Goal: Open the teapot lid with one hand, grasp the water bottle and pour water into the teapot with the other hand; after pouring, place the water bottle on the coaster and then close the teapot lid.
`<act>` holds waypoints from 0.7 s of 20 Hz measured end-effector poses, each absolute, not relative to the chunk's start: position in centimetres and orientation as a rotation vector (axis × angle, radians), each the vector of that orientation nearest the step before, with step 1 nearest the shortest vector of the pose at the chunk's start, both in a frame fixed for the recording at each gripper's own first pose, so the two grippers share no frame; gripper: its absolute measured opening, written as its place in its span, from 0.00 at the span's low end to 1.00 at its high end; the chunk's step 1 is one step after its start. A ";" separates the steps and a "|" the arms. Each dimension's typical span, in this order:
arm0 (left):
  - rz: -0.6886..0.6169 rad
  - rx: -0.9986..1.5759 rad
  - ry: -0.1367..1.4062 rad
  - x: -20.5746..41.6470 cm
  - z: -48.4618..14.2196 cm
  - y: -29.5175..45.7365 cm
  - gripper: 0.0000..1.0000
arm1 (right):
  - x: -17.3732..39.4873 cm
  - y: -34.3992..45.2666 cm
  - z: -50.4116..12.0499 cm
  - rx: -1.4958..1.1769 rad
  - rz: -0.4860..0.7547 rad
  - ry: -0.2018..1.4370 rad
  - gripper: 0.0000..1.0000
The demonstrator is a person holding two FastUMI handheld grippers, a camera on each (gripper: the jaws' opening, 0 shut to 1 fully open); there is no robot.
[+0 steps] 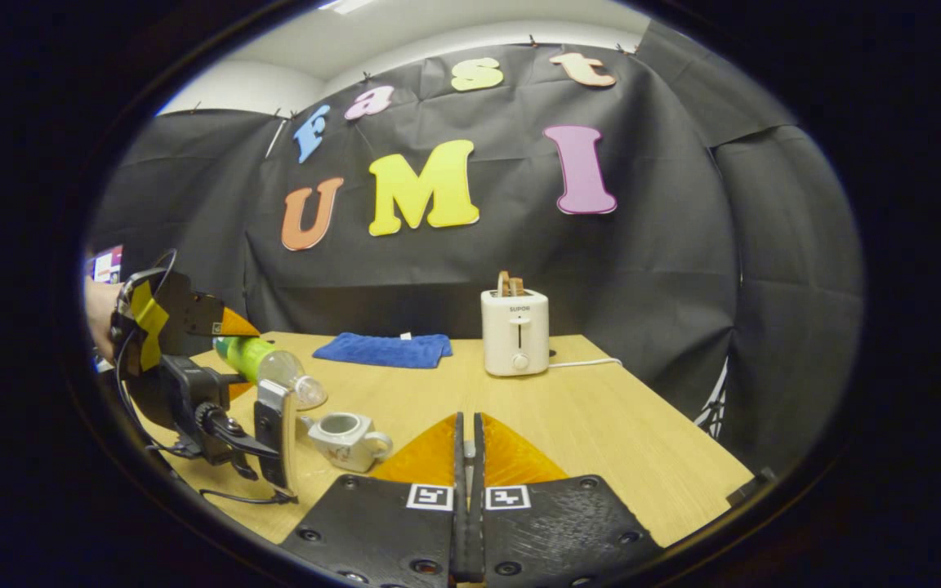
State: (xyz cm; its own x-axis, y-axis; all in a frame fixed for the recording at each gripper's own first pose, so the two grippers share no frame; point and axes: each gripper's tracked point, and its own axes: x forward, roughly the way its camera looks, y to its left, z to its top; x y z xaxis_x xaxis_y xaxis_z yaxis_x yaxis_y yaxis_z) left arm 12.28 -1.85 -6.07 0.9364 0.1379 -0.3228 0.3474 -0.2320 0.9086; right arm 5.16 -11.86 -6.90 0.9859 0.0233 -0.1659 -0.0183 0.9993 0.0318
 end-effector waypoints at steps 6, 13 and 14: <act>-0.164 1.938 0.313 12.9 -4.2 -2.7 0.75 | 5.1 -12.4 -7.2 0.043 0.020 0.168 0.00; -0.148 2.026 0.303 13.2 -3.7 -3.6 0.74 | 4.7 -13.1 -7.2 0.051 0.016 0.160 0.00; -0.147 2.037 0.303 13.2 -3.7 -3.6 0.74 | 4.6 -13.2 -7.2 0.051 0.016 0.159 0.00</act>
State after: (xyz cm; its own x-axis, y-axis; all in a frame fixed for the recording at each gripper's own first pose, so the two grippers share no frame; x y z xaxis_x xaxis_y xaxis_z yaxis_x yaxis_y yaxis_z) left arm 13.23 -3.63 -3.70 0.9608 0.1511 -0.2325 0.2761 -0.4426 0.8532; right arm 4.61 -13.18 -7.24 0.9872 0.0202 -0.1581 -0.0121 0.9986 0.0520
